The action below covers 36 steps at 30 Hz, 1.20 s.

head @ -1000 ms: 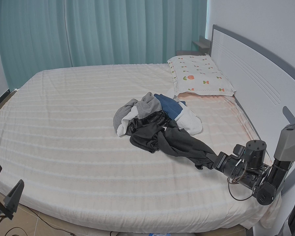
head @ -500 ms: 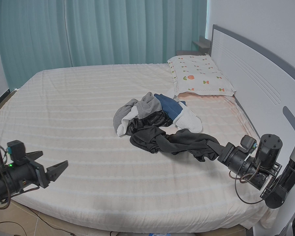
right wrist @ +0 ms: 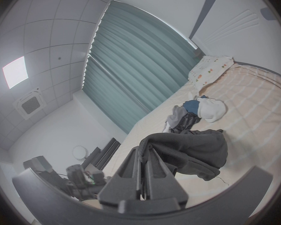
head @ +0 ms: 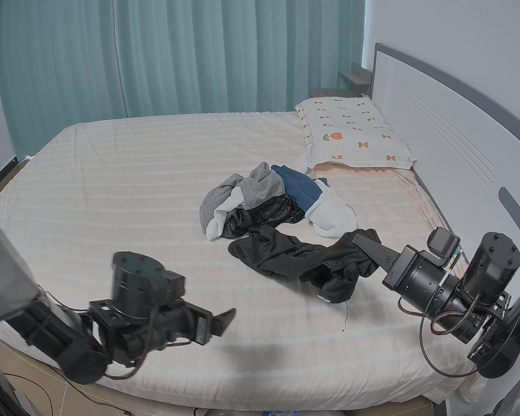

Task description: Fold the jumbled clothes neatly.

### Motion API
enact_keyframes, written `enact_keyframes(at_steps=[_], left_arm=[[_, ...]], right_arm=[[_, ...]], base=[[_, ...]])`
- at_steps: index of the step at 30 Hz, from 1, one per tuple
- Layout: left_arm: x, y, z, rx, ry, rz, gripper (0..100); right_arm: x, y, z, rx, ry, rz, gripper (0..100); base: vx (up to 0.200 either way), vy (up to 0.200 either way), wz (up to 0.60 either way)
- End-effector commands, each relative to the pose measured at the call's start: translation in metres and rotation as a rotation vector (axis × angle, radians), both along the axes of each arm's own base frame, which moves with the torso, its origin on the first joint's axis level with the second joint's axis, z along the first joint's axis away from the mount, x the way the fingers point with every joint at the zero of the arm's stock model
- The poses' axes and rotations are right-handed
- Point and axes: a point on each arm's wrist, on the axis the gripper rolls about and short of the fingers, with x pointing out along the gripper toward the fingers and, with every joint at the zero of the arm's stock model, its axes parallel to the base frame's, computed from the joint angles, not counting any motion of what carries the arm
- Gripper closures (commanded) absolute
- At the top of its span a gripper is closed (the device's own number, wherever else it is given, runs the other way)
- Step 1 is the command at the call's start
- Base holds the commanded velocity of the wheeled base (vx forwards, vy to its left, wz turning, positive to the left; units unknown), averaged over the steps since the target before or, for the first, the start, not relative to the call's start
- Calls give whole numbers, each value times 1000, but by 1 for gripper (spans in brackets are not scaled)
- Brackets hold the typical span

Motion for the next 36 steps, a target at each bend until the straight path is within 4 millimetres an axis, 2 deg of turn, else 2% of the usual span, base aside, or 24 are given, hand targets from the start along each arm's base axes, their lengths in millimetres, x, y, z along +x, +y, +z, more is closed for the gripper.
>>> enact_keyframes(at_steps=[1, 3, 7, 13, 15, 22, 25, 26, 27, 31, 33, 34, 36], left_arm=[[5, -69, -38, 47, -2, -82, 0], [6, -79, -38, 43, -17, -90, 0], [9, -84, -38, 19, -21, -83, 0], [16, -92, -28, -67, -30, -47, 0], [23, -96, -23, -115, -46, 15, 0], [38, -104, -10, -256, -65, 131, 0], [57, -104, -16, -272, -78, 191, 0], [57, -104, -16, -272, -78, 191, 0], [68, -102, -23, -268, -81, 227, 0], [87, -95, -34, -261, -78, 275, 0], [87, -95, -34, -261, -78, 275, 0], [104, -89, -49, -248, -73, 316, 0], [114, -86, -56, -248, -73, 335, 0]], right_arm=[[-23, 2, 26, 49, -99, 58, 100], [-25, 1, 26, 37, -108, 59, 100], [-32, -2, 31, 33, -138, 73, 100], [-44, 6, 34, 38, -150, 124, 100], [-56, 7, 35, 43, -156, 168, 100], [-59, 8, 34, 40, -153, 183, 100], [-61, 8, 37, 42, -167, 186, 100], [-61, 8, 37, 42, -167, 186, 100], [-61, 7, 39, 42, -179, 188, 100], [-65, 4, 47, 62, -211, 185, 100], [-65, 4, 47, 62, -211, 185, 100], [-65, 2, 52, 77, -231, 182, 100], [-63, 3, 55, 82, -246, 181, 100]], base=[[0, 0, 0], [0, 0, 0], [0, 0, 0], [0, 0, 0], [0, 0, 0], [0, 0, 0], [0, 0, 0], [0, 0, 0], [0, 0, 0], [0, 0, 0], [0, 0, 0], [0, 0, 0], [0, 0, 0]])
